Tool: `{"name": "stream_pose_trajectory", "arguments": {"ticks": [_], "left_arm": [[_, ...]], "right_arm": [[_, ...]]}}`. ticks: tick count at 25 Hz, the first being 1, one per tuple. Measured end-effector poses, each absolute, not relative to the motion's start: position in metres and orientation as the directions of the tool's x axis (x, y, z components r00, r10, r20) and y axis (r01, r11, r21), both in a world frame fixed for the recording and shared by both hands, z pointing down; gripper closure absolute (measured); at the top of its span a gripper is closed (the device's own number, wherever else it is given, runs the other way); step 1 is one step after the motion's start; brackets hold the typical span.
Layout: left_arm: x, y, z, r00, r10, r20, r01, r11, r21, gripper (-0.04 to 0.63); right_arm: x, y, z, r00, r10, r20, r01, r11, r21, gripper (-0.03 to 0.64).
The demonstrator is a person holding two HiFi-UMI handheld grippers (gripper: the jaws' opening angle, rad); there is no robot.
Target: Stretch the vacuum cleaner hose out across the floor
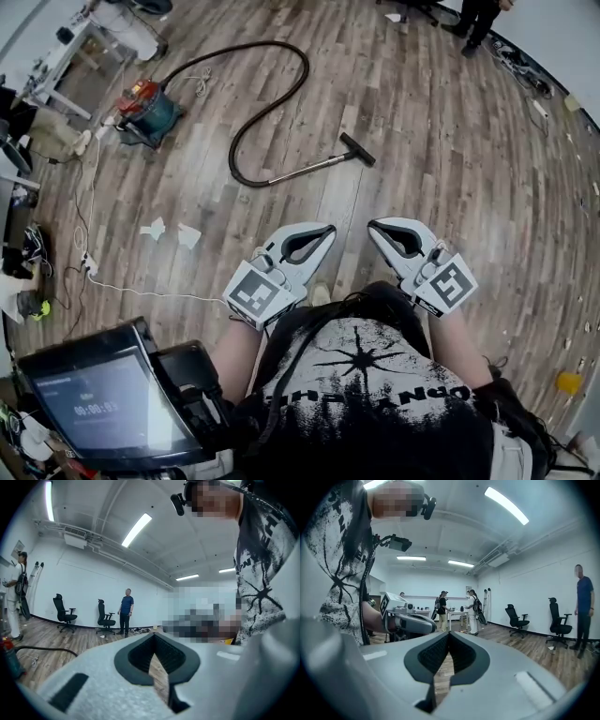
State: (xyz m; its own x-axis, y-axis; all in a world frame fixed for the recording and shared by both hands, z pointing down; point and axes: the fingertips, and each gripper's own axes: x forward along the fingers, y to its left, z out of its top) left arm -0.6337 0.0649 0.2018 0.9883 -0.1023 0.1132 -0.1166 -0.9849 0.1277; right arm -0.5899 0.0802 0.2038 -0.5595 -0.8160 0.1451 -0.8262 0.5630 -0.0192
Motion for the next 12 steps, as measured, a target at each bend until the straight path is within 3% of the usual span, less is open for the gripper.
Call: {"name": "stream_pose_trajectory", "arguments": {"ticks": [5,12], "left_arm": [[-0.623,0.048,0.195,0.993,-0.098,0.071,-0.106,-0.987,0.124,0.595],[-0.613,0.012,0.196,0.983,-0.149,0.107,-0.164,-0.977,0.138,0.595]], "right_arm": [[-0.578,0.064,0.203,-0.555,-0.816,0.16,-0.828,0.56,-0.013,0.611],[-0.557,0.03,0.191,-0.572,-0.808,0.138,-0.818,0.574,-0.034,0.611]]}}
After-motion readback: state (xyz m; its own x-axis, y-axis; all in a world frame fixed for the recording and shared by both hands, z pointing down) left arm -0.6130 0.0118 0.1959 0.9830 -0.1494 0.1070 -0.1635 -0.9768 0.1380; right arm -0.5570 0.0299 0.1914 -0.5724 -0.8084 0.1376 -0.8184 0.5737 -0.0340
